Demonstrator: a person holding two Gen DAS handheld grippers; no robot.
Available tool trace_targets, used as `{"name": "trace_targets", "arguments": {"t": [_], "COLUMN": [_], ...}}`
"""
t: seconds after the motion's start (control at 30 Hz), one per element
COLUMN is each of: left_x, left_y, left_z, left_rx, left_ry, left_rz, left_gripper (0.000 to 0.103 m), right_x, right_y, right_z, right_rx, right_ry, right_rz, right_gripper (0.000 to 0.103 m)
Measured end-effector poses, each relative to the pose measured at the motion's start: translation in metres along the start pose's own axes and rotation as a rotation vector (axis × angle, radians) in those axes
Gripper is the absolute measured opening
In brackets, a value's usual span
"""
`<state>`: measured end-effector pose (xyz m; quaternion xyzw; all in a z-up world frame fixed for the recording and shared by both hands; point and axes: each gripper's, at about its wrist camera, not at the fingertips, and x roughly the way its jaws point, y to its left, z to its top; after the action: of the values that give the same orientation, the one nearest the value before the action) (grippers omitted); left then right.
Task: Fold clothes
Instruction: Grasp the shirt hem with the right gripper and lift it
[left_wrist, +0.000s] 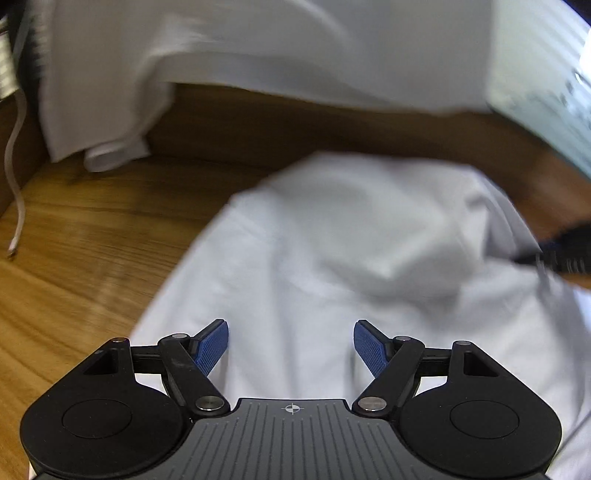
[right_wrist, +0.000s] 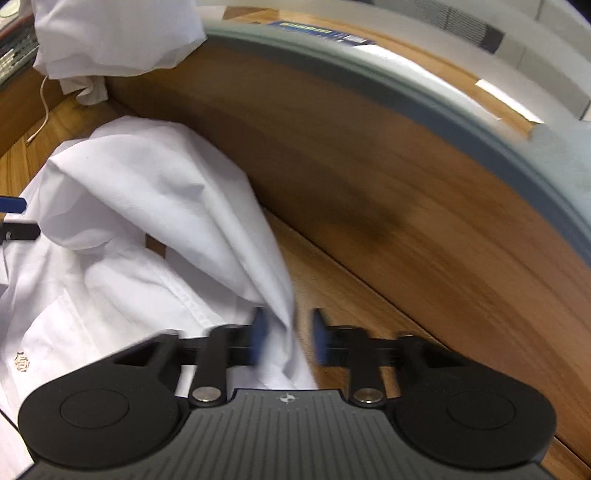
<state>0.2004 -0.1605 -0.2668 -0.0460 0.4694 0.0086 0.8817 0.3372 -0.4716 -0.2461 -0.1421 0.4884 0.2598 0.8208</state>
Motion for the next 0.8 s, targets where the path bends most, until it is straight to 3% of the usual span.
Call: {"name": "trace_targets", "arguments": {"t": [0.2,0.4,0.53,0.7,0.8], "left_x": [0.017,0.019,0.020,0.022,0.022], "left_y": [-0.008,-0.011,-0.014,-0.018,-0.020], "left_z": [-0.010,-0.012,-0.017,-0.020,-0.021], "left_rx": [0.047,0.043,0.048,0.040,0.033], "left_ry": [0.046,0.047,0.032,0.019,0.017], "left_rz": [0.049,0.066,0.064,0.066,0.073], "left_gripper": [0.078,0.082,0.089,0.091,0.091], "right_x": [-0.035,-0.112,-0.163,-0.196,-0.199], "right_y": [0.023,0.047,0.076,0.131,0.146], "right_z": [0.014,0.036,0.043,0.021,-0.001], "right_rx": [-0.094,-0.175,-0.299,-0.533,-0.572], "right_ry": [-0.095,-0.258,-0.371,-0.371,-0.316], "right_rz": [-0.096,-0.208,-0.319,-0.449,-0.485], "right_gripper": [0.001,0.001,0.001,0.001,0.001]}}
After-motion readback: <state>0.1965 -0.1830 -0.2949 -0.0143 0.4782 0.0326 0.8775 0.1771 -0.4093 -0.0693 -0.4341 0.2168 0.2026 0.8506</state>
